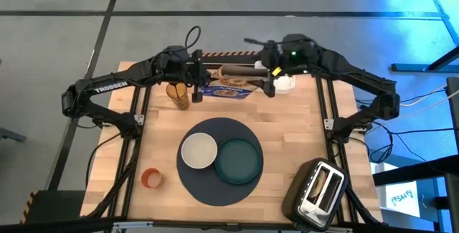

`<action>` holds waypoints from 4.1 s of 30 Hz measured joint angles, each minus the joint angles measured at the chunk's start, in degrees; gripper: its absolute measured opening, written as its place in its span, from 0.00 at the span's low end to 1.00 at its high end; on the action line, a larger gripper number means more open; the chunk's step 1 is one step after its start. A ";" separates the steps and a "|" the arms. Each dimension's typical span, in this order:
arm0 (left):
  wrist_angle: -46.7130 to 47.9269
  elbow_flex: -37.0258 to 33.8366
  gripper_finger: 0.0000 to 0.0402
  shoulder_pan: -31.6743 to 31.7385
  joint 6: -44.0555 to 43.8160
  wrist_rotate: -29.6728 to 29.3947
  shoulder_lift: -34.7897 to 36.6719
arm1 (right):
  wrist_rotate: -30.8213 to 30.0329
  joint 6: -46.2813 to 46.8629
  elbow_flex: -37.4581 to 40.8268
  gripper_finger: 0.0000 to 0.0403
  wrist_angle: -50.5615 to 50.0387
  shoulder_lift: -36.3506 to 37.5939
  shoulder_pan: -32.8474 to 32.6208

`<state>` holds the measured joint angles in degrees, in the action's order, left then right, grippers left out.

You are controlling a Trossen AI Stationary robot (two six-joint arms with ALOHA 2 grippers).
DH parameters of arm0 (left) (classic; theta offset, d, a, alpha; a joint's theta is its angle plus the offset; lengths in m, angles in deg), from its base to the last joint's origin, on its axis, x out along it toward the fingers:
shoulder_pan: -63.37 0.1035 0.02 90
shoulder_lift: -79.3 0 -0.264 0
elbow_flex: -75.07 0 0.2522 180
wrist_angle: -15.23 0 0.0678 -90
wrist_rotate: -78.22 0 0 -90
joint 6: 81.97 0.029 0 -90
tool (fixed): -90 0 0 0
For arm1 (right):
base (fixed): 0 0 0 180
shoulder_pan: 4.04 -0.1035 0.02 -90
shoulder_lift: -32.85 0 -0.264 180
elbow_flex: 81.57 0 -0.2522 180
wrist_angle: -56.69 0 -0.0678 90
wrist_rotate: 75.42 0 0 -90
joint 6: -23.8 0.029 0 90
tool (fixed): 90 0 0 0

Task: Arrange a breakfast setting
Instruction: Pour the cereal from the blue cereal box into the white bowl

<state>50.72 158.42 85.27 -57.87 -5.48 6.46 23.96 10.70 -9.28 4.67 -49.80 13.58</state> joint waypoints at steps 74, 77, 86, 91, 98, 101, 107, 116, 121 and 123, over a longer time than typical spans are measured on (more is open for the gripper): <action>8.90 -0.14 0.05 -8.82 -13.66 -2.83 5.79 | 6.68 5.50 -6.03 0.02 8.38 6.53 0.71; 18.95 2.31 0.04 -10.42 -11.59 -3.75 9.25 | 3.43 4.81 -6.03 0.09 8.90 6.56 0.70; 57.26 19.20 0.03 -18.77 -5.22 -7.41 11.90 | -15.59 2.55 -6.11 0.39 11.26 8.39 0.81; 68.63 26.05 0.03 -22.35 -3.93 -10.77 11.23 | -19.33 3.12 -6.03 0.47 9.16 7.89 0.81; 68.61 26.99 0.03 -23.77 1.37 -18.23 13.06 | -19.31 7.29 -4.76 0.48 7.11 7.75 0.79; 68.05 26.99 0.03 -23.68 6.68 -24.88 13.23 | -19.31 8.79 -4.72 0.48 6.69 7.75 0.79; 63.67 26.99 0.03 -23.70 20.44 -32.30 11.12 | -19.28 11.69 -4.72 0.48 6.72 7.78 0.79; 58.27 26.99 0.03 -17.07 40.48 -31.80 6.51 | -18.78 19.00 -4.72 0.48 5.90 7.78 0.73; 54.61 26.97 0.03 -11.00 49.89 -23.34 4.92 | -17.08 23.53 -4.72 0.48 3.01 7.78 -0.16; 54.24 26.97 0.03 -8.96 52.71 -21.15 4.18 | -17.56 24.22 -4.72 0.48 1.77 7.78 -1.49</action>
<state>104.97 185.39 76.31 -5.16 -26.63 10.65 6.40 34.92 -14.00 6.44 -42.02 12.10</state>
